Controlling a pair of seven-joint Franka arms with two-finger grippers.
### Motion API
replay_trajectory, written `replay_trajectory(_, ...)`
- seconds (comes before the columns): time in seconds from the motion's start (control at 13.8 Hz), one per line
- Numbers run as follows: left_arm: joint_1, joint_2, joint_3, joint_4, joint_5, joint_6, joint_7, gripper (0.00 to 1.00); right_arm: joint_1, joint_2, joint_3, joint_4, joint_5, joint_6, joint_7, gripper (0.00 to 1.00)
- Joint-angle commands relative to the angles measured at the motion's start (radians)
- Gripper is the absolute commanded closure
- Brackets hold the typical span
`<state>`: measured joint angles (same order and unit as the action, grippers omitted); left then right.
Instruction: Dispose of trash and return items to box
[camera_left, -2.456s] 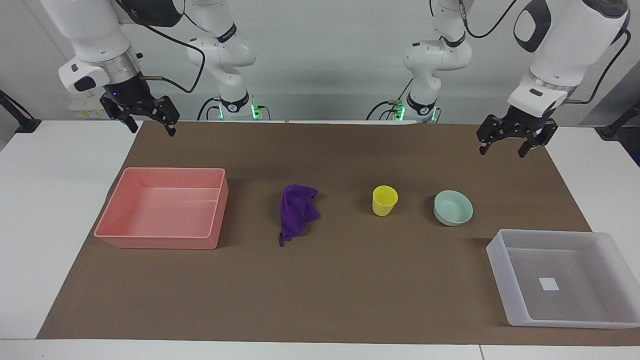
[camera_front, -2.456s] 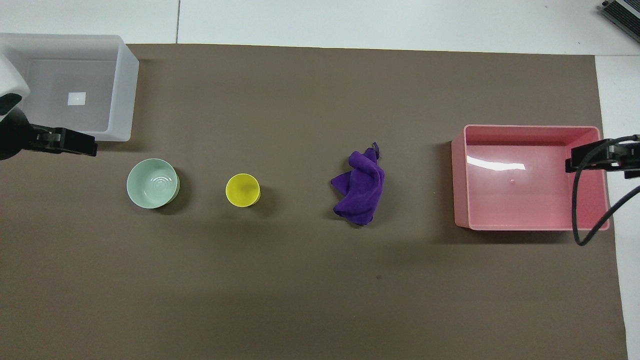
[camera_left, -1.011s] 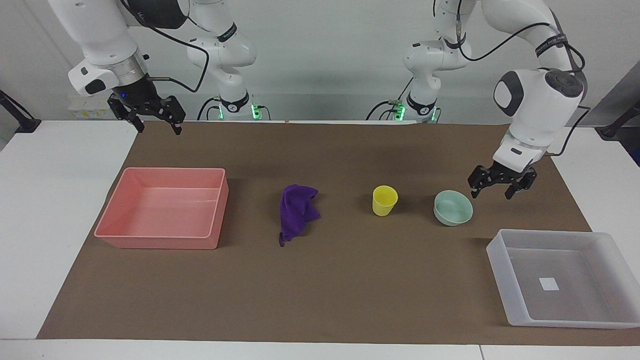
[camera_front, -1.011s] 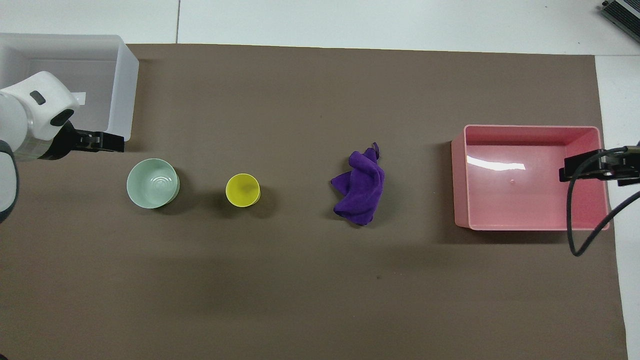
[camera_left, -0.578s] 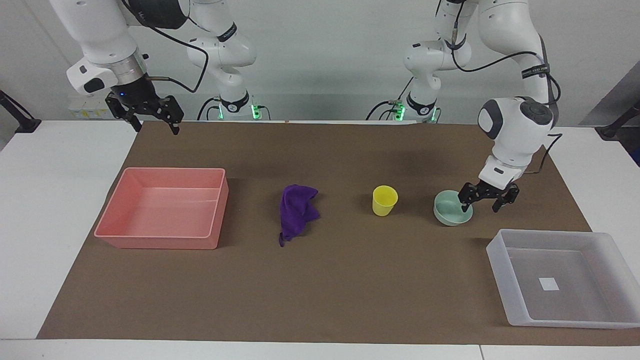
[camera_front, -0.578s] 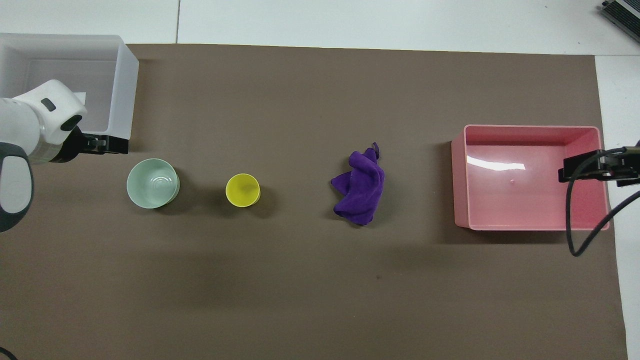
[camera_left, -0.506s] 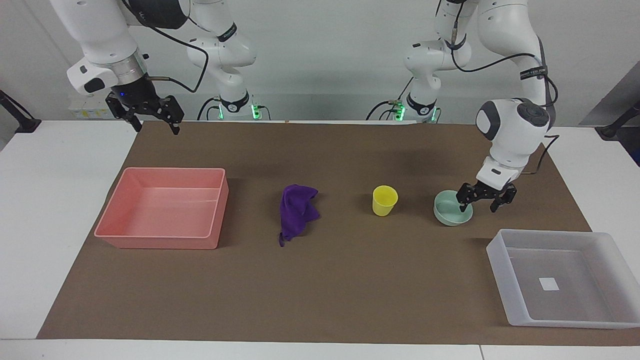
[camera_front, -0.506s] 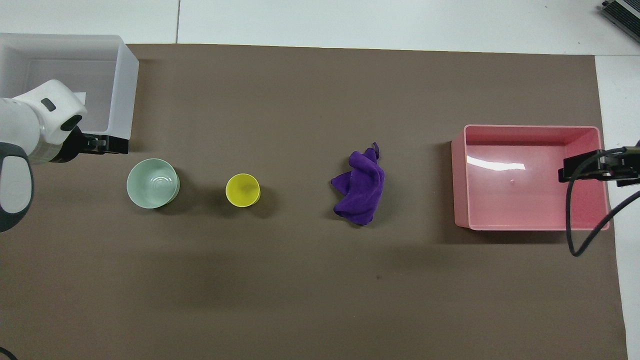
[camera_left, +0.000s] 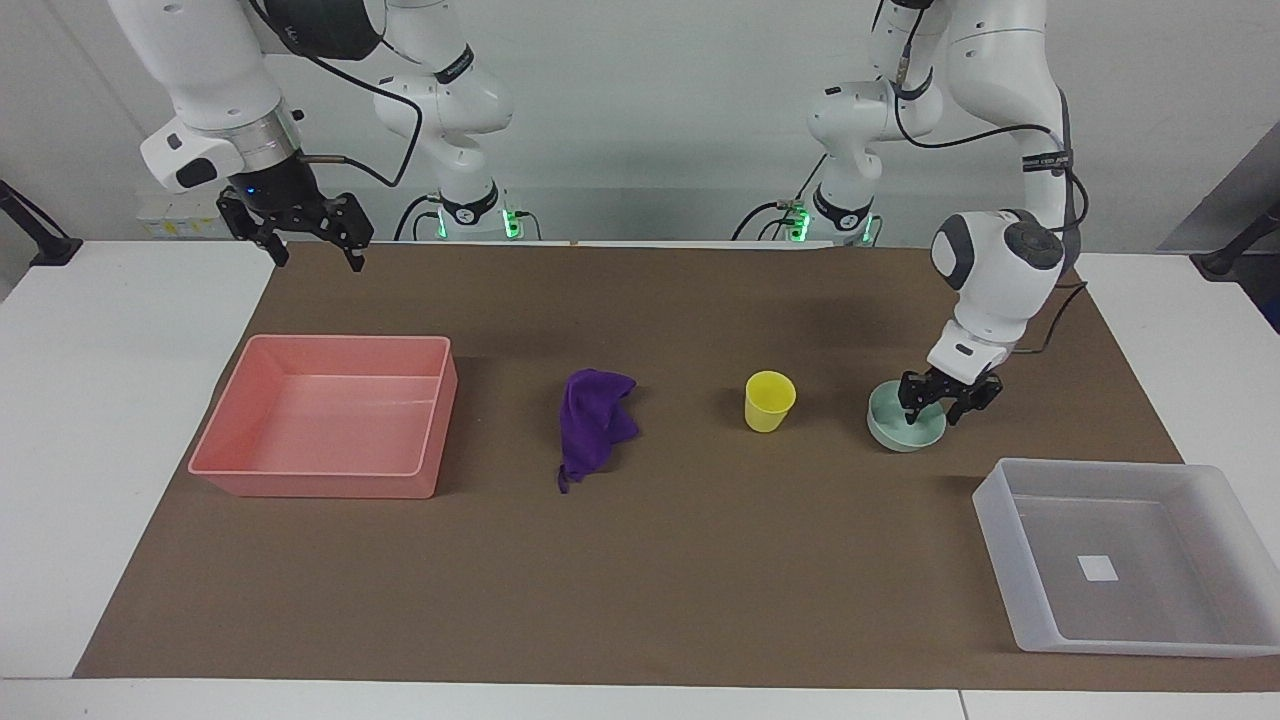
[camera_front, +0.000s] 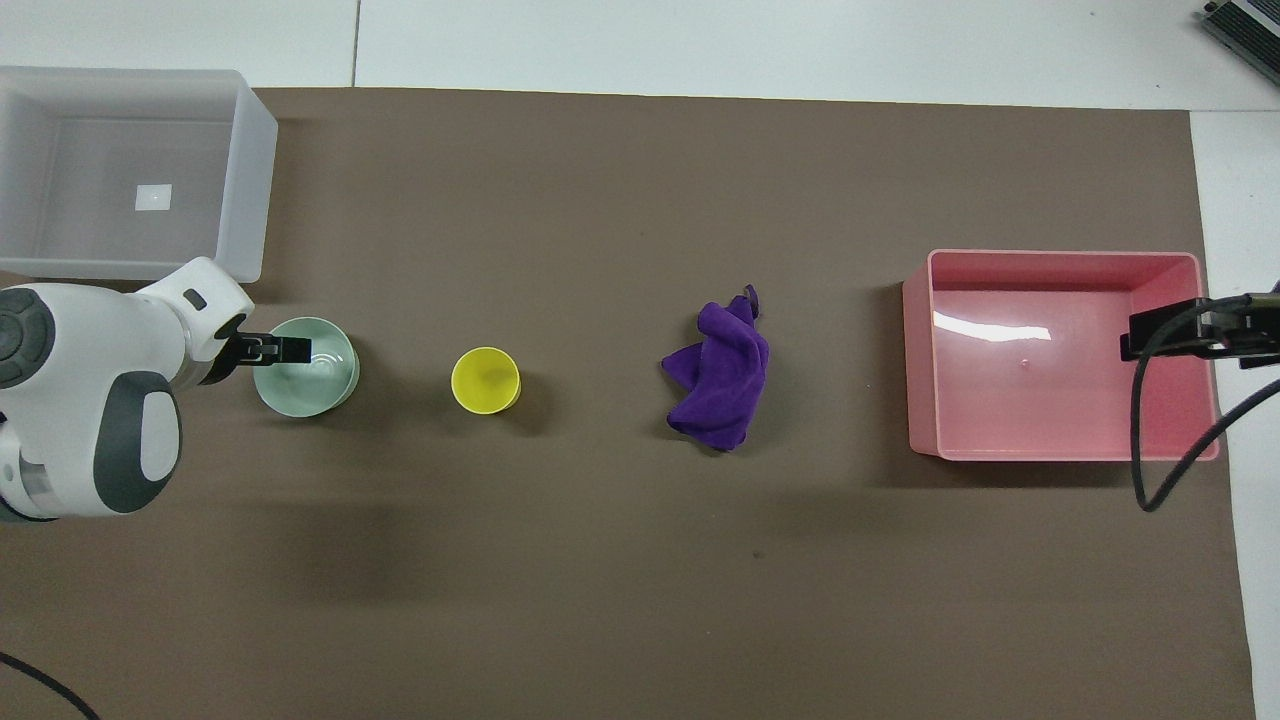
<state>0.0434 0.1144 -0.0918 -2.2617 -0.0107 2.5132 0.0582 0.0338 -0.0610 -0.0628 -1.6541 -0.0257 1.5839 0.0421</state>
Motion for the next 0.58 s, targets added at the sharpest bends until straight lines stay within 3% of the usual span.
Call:
replay_trajectory(0.0,-0.017,-0.01,0.003,-0.019,0.02,0.016,-0.001,1.0,0.017,-0.062,0.02,-0.11,0.03,0.105,-0.008,0.0)
replay_trajectory(0.22,-0.016,-0.012,0.003,0.023,0.02,-0.011,0.008,1.0,0.09,-0.102,0.021,-0.231,0.047,0.227,0.045,0.0)
replay_trajectory(0.51,-0.004,-0.01,0.004,0.236,0.02,-0.242,0.015,1.0,0.162,-0.089,0.021,-0.269,0.052,0.314,0.091,0.0)
